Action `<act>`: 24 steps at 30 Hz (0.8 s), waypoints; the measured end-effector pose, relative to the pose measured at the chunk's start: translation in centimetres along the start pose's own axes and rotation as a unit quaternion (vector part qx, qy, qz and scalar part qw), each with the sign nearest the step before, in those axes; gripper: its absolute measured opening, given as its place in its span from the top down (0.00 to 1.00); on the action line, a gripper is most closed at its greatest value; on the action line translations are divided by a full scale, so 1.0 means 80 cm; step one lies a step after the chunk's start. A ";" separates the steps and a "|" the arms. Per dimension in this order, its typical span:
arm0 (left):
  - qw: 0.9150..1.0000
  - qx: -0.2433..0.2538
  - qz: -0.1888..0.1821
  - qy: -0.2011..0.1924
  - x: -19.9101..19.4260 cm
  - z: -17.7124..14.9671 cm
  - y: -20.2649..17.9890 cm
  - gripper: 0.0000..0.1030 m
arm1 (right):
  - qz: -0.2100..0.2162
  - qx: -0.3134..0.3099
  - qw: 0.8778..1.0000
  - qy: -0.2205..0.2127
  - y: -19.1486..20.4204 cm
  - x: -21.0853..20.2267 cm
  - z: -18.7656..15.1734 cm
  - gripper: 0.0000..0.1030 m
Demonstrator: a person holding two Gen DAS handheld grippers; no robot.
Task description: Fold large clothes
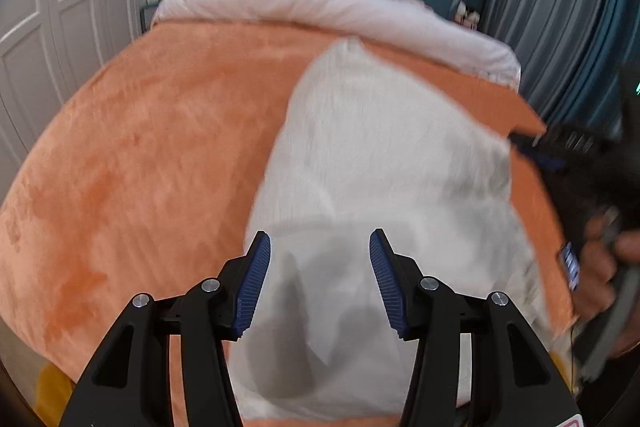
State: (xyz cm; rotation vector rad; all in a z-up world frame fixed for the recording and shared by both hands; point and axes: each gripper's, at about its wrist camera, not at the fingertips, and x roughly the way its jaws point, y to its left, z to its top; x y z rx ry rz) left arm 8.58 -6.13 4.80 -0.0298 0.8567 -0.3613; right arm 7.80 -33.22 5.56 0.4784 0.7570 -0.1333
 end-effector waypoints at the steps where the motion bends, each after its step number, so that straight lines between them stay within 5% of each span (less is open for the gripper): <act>1: 1.000 0.003 -0.003 -0.014 -0.005 0.018 0.000 0.50 | -0.002 0.006 1.000 0.000 0.002 0.004 0.003 0.83; 7: 0.998 0.007 -0.009 -0.058 0.015 0.113 -0.021 0.38 | -0.016 0.031 0.999 0.006 0.000 0.038 0.010 0.83; 11: 0.999 0.000 -0.015 -0.045 0.078 0.156 -0.042 0.38 | -0.036 0.029 0.999 0.018 -0.012 0.074 0.007 0.85; 18: 0.999 -0.021 0.015 0.032 0.205 0.139 -0.041 0.36 | -0.043 0.013 0.998 0.036 -0.031 0.131 -0.018 0.86; 24: 0.998 -0.050 0.025 0.027 0.239 0.116 -0.021 0.22 | -0.033 0.006 0.999 0.030 -0.035 0.162 -0.032 0.87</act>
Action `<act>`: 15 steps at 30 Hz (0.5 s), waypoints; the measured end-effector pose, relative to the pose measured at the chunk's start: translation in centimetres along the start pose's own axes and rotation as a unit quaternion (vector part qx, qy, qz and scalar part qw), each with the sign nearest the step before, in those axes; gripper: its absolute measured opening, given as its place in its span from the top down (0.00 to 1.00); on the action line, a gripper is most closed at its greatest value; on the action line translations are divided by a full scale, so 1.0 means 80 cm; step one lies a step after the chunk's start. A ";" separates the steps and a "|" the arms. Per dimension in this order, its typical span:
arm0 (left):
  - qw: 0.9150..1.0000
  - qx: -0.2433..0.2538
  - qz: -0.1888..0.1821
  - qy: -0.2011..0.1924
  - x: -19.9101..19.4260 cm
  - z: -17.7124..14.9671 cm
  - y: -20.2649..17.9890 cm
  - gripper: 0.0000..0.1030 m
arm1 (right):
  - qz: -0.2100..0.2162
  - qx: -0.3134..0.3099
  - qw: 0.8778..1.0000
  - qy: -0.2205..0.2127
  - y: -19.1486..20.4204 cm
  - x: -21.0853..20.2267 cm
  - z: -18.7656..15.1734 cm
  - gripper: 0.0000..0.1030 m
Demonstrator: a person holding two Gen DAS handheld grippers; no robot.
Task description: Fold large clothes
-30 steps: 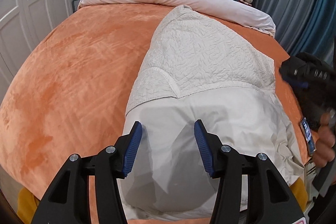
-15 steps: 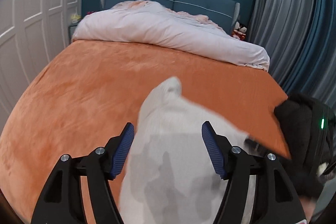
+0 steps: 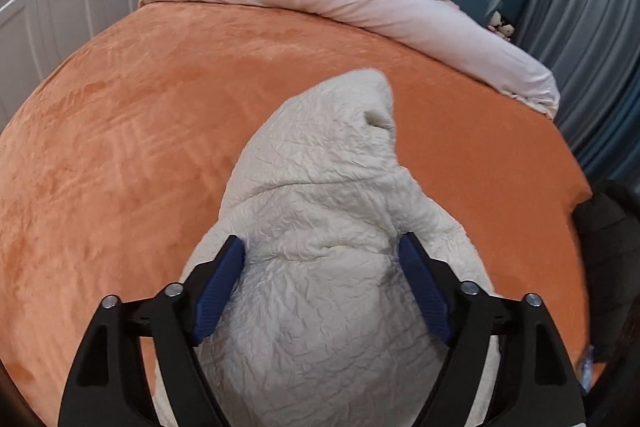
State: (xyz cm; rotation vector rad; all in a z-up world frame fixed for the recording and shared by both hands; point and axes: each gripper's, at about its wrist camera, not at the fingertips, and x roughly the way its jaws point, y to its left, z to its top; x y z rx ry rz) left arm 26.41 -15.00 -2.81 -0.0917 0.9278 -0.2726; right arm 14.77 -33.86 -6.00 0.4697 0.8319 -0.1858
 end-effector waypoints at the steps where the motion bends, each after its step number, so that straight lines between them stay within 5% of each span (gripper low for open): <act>1: 1.000 0.002 0.005 -0.002 0.003 -0.003 0.001 0.21 | -0.006 -0.008 1.000 -0.005 0.003 0.005 -0.003 0.87; 15: 0.996 0.041 0.064 -0.042 0.039 -0.031 -0.009 0.13 | 0.001 -0.014 0.999 -0.031 -0.002 0.037 -0.021 0.87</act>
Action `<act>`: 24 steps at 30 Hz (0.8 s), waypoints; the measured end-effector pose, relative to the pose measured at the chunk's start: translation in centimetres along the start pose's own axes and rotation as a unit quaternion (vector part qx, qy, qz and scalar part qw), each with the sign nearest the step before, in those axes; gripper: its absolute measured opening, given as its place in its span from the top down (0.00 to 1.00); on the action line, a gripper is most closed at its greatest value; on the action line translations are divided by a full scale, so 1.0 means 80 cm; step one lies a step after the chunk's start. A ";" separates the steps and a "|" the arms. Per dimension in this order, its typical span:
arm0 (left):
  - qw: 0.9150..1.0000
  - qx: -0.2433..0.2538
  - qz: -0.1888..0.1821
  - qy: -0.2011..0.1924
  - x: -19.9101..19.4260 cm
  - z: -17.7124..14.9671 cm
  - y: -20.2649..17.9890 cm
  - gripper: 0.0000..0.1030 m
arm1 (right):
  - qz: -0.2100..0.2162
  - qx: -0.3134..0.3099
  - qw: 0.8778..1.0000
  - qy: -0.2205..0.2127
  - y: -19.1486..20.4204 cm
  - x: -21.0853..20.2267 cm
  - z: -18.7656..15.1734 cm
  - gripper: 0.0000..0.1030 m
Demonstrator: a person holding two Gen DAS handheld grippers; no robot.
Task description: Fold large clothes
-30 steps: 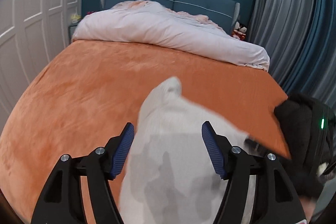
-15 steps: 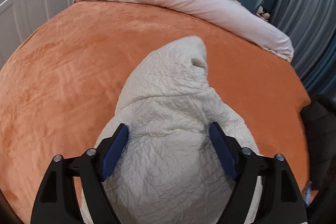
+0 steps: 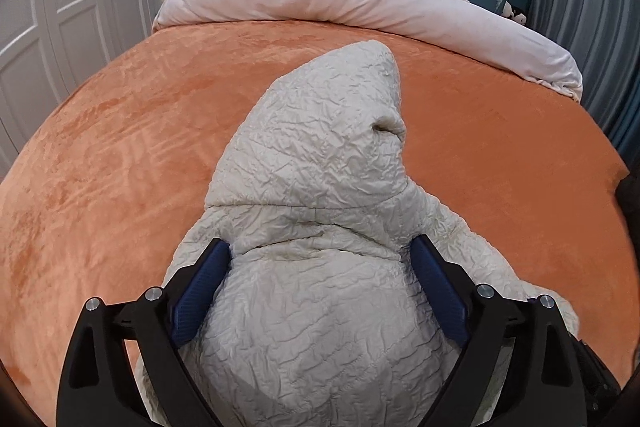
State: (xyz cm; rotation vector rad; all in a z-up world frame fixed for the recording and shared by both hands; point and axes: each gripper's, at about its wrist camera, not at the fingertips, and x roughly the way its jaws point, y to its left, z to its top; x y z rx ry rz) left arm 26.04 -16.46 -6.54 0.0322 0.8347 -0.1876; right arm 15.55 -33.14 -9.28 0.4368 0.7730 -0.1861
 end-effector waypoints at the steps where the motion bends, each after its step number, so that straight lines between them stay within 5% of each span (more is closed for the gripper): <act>1: 1.000 0.001 0.002 -0.002 0.001 -0.001 -0.001 0.13 | 0.000 0.000 1.000 0.000 0.000 0.001 -0.001 0.87; 24: 0.998 0.028 0.047 -0.007 0.017 -0.008 -0.021 0.11 | -0.003 0.005 1.000 -0.010 0.001 0.013 -0.010 0.87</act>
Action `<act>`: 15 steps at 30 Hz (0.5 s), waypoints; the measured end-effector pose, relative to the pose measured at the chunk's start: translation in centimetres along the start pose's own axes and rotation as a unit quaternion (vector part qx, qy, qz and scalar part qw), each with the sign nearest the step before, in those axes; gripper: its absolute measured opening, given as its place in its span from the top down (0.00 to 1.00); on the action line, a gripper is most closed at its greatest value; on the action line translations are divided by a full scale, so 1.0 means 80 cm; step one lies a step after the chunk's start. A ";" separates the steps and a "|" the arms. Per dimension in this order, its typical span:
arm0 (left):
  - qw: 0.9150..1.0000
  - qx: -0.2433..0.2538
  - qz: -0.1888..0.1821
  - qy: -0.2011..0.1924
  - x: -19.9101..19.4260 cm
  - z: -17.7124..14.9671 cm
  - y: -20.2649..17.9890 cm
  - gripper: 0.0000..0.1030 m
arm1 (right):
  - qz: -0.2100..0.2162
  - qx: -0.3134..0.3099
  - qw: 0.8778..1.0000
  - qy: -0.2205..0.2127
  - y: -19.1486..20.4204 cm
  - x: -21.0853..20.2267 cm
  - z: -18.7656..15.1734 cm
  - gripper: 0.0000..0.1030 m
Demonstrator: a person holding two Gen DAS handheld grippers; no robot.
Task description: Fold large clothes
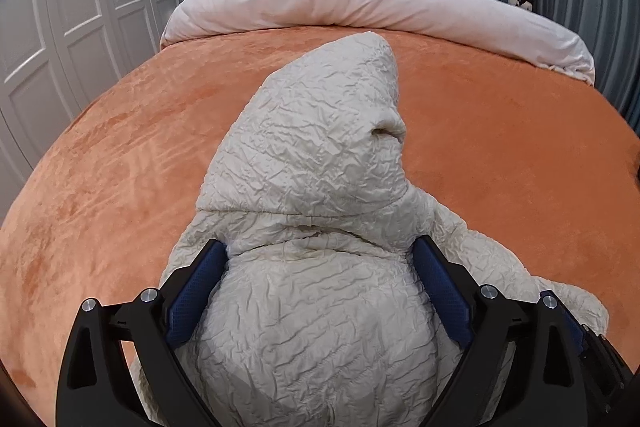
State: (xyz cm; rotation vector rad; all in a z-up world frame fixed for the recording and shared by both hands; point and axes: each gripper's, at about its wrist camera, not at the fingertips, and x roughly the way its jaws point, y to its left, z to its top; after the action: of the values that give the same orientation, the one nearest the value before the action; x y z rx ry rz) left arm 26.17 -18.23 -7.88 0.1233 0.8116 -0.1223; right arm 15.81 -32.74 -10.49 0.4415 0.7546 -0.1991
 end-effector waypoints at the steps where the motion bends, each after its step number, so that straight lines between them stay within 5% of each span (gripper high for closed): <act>1: 1.000 0.000 -0.001 0.004 -0.001 0.002 0.001 0.11 | 0.001 0.001 1.000 0.003 0.000 -0.001 0.001 0.87; 6: 0.997 0.005 -0.066 0.040 -0.052 0.016 0.032 0.09 | 0.011 0.001 0.999 0.048 -0.002 -0.038 0.030 0.84; 7: 0.996 0.006 -0.082 0.037 -0.075 0.014 0.047 0.09 | 0.034 0.012 0.998 0.051 -0.007 -0.073 0.036 0.79; 8: 0.994 0.006 -0.109 0.027 -0.111 0.006 0.069 0.09 | 0.057 0.017 0.997 0.046 -0.012 -0.101 0.036 0.62; 9: 0.991 0.005 -0.134 0.019 -0.139 -0.005 0.090 0.09 | 0.076 0.017 0.996 0.038 -0.018 -0.133 0.033 0.44; 10: 0.987 0.002 -0.157 0.015 -0.164 -0.018 0.109 0.07 | 0.090 0.012 0.996 0.027 -0.028 -0.176 0.023 0.39; 12: 0.981 -0.008 -0.193 0.023 -0.210 -0.061 0.147 0.05 | 0.095 0.001 0.995 0.031 -0.044 -0.225 -0.004 0.34; 15: 0.979 -0.001 -0.191 0.071 -0.242 -0.136 0.169 0.05 | 0.096 0.023 0.993 0.069 -0.067 -0.255 -0.062 0.34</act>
State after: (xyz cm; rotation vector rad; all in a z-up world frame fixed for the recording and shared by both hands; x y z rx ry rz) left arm 7.34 -1.99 -0.35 -0.0279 0.9711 -0.4796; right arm -3.60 -34.92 -1.09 0.5737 0.8386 -0.0051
